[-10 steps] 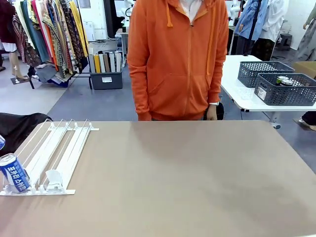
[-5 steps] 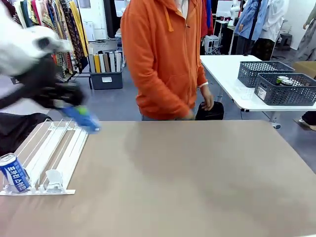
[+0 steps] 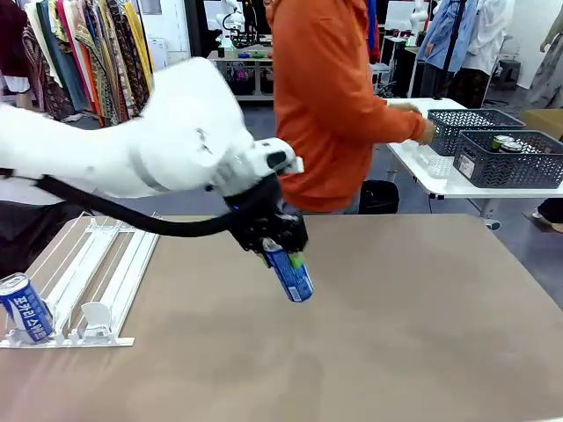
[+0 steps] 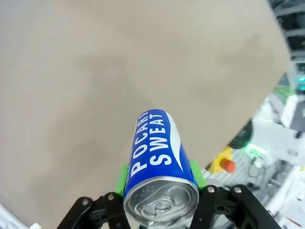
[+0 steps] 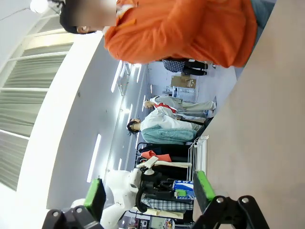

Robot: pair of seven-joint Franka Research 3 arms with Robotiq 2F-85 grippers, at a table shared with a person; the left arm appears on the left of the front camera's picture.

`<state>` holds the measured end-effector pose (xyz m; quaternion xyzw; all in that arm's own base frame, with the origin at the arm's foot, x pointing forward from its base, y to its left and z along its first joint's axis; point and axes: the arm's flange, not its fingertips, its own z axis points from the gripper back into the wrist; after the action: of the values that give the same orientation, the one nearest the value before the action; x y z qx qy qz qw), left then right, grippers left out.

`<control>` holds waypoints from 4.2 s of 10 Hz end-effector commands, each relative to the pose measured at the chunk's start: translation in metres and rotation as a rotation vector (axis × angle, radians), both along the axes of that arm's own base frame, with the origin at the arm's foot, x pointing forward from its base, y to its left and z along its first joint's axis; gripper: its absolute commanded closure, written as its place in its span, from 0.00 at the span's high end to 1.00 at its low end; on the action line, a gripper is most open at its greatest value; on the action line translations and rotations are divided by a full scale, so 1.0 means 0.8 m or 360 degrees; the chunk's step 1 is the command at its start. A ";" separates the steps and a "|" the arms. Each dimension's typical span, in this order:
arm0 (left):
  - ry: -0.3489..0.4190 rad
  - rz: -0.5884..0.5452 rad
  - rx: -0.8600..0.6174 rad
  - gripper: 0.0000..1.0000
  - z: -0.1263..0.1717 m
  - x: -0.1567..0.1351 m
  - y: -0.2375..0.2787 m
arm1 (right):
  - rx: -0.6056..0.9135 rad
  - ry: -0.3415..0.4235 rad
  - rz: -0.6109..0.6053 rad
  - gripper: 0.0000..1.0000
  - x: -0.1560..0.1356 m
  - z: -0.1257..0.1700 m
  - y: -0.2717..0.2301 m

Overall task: Retrieve and store the cans from the dispenser.
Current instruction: Pick up one can from the Automatic Can Dispenser and place it in the middle of the table.

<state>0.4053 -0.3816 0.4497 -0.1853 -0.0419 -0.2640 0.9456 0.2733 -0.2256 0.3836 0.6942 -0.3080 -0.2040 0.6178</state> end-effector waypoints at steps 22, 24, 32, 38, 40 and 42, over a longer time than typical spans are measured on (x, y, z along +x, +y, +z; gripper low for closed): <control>-0.0185 0.0021 -0.0026 1.00 0.169 -0.002 0.155 | 0.0013 0.0013 0.0015 1.00 -0.003 0.006 -0.001; -0.0079 0.0437 -0.0364 1.00 0.177 0.014 0.324 | 0.0013 0.0013 0.0015 1.00 -0.003 0.006 -0.001; 0.0291 0.1206 -0.1219 1.00 0.002 -0.078 0.651 | 0.0013 0.0013 0.0015 1.00 -0.003 0.006 -0.001; 0.0291 0.1206 -0.1219 1.00 0.002 -0.078 0.651 | 0.0013 0.0013 0.0015 1.00 -0.003 0.006 -0.001; 0.0291 0.1206 -0.1219 1.00 0.002 -0.078 0.651 | 0.0013 0.0013 0.0015 1.00 -0.003 0.006 -0.001; 0.0291 0.1206 -0.1219 1.00 0.002 -0.078 0.651 | 0.0013 0.0013 0.0015 1.00 -0.003 0.006 -0.001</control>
<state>0.3451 0.1386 0.4513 -0.5118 -0.1185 0.1534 0.8369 0.2728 -0.2262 0.3835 0.6939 -0.3085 -0.2047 0.6175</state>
